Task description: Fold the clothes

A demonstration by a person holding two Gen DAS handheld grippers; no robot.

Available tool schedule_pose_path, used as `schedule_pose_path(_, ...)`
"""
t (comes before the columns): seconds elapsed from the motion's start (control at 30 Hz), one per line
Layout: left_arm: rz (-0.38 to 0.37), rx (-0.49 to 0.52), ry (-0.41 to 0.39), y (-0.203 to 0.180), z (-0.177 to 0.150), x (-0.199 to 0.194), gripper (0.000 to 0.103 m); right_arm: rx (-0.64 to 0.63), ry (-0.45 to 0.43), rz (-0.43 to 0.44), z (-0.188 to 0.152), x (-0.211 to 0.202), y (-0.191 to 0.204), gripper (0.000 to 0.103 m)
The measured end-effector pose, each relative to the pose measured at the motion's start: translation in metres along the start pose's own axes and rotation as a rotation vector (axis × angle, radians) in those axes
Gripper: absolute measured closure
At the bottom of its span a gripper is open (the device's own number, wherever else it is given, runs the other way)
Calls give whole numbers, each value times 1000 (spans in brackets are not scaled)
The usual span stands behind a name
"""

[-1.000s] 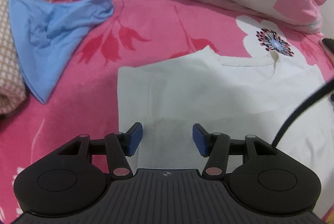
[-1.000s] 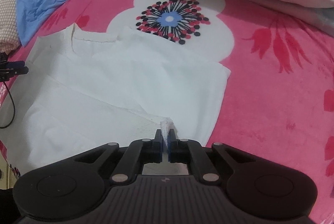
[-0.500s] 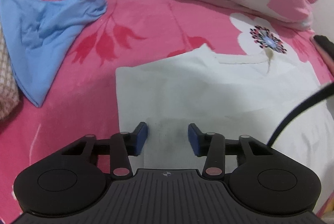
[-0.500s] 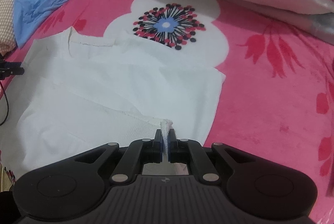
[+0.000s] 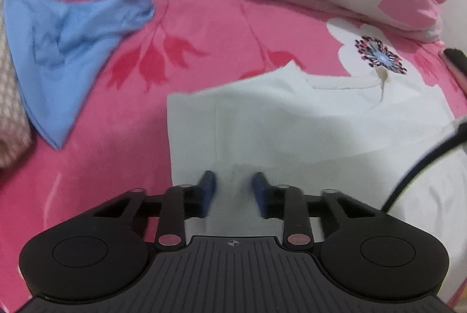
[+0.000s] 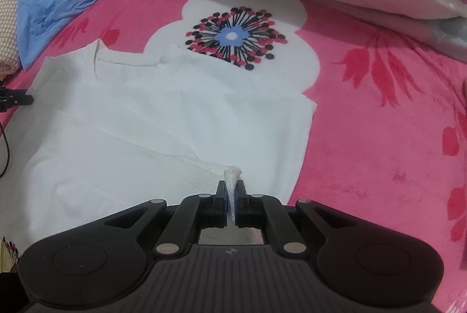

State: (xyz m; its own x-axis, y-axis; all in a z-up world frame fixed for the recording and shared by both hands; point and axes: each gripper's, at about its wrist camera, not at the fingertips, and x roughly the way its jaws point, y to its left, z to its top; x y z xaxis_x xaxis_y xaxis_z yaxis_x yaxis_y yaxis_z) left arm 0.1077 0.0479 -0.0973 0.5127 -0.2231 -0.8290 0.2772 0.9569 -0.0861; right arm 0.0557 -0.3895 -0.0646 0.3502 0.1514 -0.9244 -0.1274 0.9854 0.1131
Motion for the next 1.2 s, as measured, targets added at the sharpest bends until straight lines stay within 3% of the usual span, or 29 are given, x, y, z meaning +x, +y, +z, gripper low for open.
schedule_pose_path(0.2,21,33,-30,-9,-3,-10,96,12,-25,-12,-2,-9,1,100)
schedule_pose_path(0.63,39,48,-143,-16,17,-43,98,65,-126,-76,7,-43,4,101)
schedule_pose_path(0.9,66,32,-172,-5,36,-38,98,92,-194,-88,31,-53,-2,101)
schedule_pose_path(1.2,94,48,-191,4,60,-6,98,92,-243,-86,74,-26,-24,101)
